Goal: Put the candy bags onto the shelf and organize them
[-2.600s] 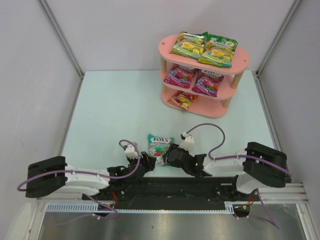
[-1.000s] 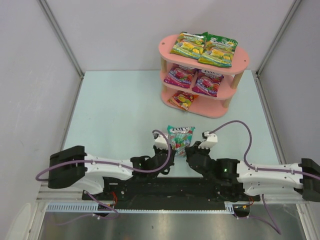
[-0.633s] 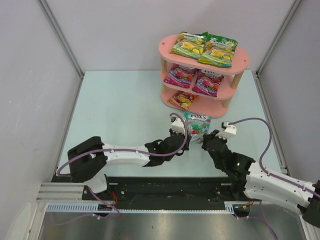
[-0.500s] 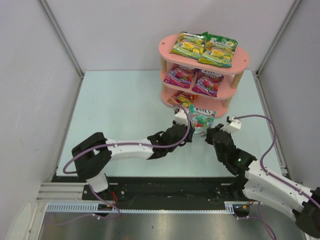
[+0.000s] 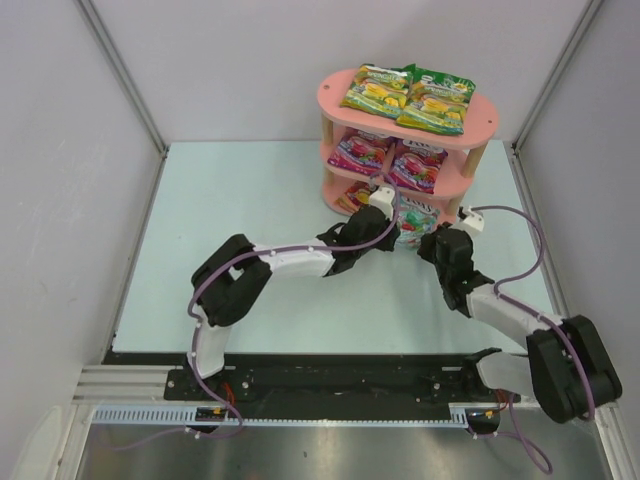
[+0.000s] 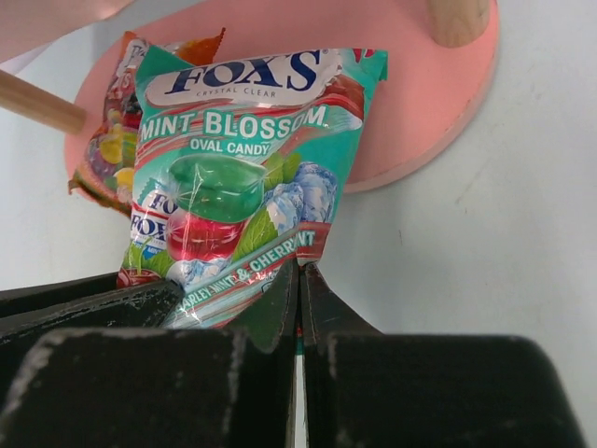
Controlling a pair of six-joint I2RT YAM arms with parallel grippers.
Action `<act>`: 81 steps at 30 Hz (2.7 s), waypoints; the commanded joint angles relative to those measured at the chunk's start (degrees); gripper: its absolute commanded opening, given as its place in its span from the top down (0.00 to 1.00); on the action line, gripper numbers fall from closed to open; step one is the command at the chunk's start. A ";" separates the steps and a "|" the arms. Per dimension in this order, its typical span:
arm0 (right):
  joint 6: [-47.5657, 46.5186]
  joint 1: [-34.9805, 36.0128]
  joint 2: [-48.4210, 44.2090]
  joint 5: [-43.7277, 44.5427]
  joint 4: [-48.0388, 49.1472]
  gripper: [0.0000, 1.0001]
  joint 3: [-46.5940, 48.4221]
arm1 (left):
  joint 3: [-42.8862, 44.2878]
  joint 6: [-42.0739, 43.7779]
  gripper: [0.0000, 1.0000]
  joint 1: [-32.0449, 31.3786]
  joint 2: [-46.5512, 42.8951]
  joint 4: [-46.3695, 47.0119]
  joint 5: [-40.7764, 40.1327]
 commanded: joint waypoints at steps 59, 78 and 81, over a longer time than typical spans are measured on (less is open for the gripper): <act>-2.85 -10.58 24.74 -8.43 16.35 0.63 14.49 | 1.67 1.65 0.44 7.59 -6.99 1.04 10.68; -0.48 -10.93 -0.11 -9.92 -3.67 0.46 8.70 | -25.31 -4.59 0.32 7.33 -30.64 -1.40 3.13; 0.22 -11.02 -5.48 -11.41 -11.67 0.29 6.51 | -27.34 -4.68 0.30 7.06 -36.17 -7.20 1.54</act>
